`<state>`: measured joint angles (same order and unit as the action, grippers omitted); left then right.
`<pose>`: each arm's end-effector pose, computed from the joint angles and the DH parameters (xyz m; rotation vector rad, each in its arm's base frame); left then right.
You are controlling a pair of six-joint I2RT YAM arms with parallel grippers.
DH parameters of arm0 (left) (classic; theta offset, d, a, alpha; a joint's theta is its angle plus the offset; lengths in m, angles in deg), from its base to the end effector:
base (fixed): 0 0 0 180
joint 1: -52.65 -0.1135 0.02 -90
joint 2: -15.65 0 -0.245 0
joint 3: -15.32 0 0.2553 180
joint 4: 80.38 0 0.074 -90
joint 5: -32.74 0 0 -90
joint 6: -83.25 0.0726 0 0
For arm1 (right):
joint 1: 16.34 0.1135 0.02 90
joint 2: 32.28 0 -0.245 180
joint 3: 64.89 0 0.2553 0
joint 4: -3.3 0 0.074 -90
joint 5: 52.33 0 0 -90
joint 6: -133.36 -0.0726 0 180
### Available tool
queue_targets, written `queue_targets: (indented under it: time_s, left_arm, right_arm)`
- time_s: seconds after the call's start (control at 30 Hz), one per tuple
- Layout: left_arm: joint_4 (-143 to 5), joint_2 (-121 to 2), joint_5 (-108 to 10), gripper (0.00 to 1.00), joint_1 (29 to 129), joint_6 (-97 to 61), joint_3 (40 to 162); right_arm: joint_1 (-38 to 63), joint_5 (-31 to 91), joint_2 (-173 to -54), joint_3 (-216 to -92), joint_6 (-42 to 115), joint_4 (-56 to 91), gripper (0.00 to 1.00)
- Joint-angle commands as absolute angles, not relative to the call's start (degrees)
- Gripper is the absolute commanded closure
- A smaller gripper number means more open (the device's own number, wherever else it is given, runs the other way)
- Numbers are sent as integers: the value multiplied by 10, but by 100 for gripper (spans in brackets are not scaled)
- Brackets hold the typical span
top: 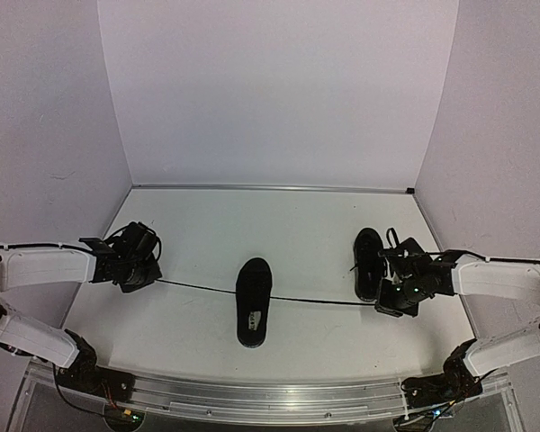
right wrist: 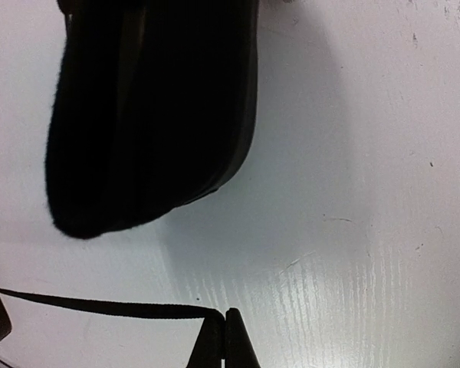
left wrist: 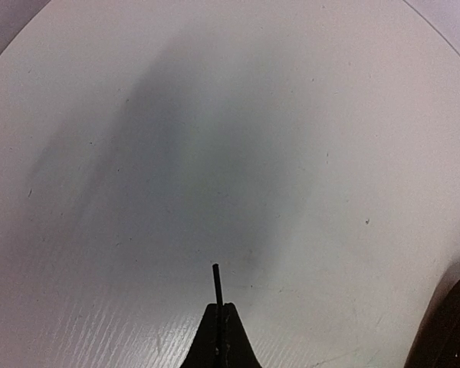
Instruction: Tie the shoes
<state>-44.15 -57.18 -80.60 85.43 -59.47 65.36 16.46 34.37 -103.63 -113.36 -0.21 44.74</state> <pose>0.2303 -0.1141 0.1281 -0.5681 2.4133 -0.0902 0.1998 0.1337 0.1144 0.2435 2.7781 0.4561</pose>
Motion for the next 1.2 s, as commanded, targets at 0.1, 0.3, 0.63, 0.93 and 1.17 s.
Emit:
queue_targets:
  time_s: [0.1, 0.3, 0.63, 0.93, 1.17]
  left_arm:
    - [-446, -590, -783, 100, 800, -586, 632]
    - [-465, -623, -755, 100, 799, -551, 651]
    - [-567, -640, -621, 100, 800, -453, 652]
    - [-572, -710, -538, 97, 800, -419, 698]
    - [-510, -668, -631, 53, 798, -434, 698]
  right_arm:
    - [150, 409, -1065, -1133, 4, 475, 100]
    - [150, 381, -1106, -1152, 56, 446, 100]
    - [150, 269, -1139, -1167, 113, 372, 99]
    - [150, 207, -1192, -1208, 165, 347, 91]
    - [150, 227, -1176, -1198, 156, 358, 64]
